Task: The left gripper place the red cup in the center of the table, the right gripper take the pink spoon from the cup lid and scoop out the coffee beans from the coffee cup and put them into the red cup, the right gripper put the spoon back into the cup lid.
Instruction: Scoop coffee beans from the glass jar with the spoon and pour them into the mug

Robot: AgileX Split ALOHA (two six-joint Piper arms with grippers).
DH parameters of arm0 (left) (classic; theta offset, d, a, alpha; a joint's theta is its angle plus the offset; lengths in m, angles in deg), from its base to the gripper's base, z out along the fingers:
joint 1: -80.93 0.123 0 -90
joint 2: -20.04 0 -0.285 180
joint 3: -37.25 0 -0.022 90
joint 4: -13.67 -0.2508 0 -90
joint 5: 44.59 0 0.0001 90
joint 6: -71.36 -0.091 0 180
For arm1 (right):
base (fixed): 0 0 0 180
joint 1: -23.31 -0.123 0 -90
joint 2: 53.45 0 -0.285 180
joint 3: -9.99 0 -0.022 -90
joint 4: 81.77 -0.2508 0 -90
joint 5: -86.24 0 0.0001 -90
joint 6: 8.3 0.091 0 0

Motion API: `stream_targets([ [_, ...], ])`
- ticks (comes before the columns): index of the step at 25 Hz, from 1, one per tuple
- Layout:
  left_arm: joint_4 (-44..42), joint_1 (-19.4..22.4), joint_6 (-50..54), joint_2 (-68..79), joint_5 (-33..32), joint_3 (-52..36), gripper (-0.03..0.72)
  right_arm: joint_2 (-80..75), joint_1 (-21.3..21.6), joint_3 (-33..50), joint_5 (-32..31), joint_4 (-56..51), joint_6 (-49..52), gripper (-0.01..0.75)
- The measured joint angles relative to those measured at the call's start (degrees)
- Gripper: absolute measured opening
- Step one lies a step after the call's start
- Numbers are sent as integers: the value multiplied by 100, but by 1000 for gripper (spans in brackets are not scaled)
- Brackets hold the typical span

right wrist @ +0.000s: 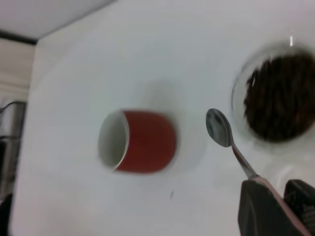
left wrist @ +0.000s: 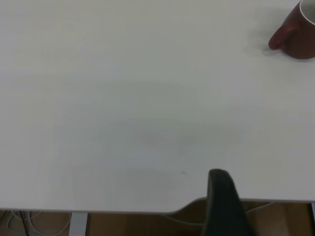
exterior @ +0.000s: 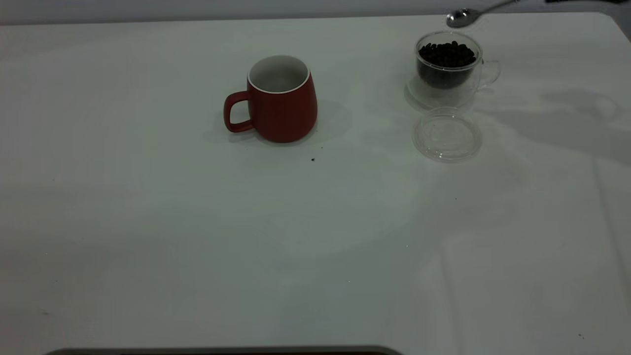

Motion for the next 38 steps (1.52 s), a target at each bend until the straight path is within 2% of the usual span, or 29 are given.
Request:
stream_targets([
  [7, 0, 0, 0, 0, 0, 0, 493, -654, -60, -353, 821, -202, 7, 92],
  [16, 0, 0, 0, 0, 0, 0, 493, -1132, -226, -392, 866, -662, -172, 92],
  [23, 0, 0, 0, 0, 0, 0, 493, -1316, -368, -399, 716, -779, -175, 92],
  [31, 0, 0, 0, 0, 0, 0, 493, -1311, 26, -399, 137, -835, -147, 92],
  [38, 0, 0, 0, 0, 0, 0, 493, -1311, 120, -399, 86, -840, 70, 92],
])
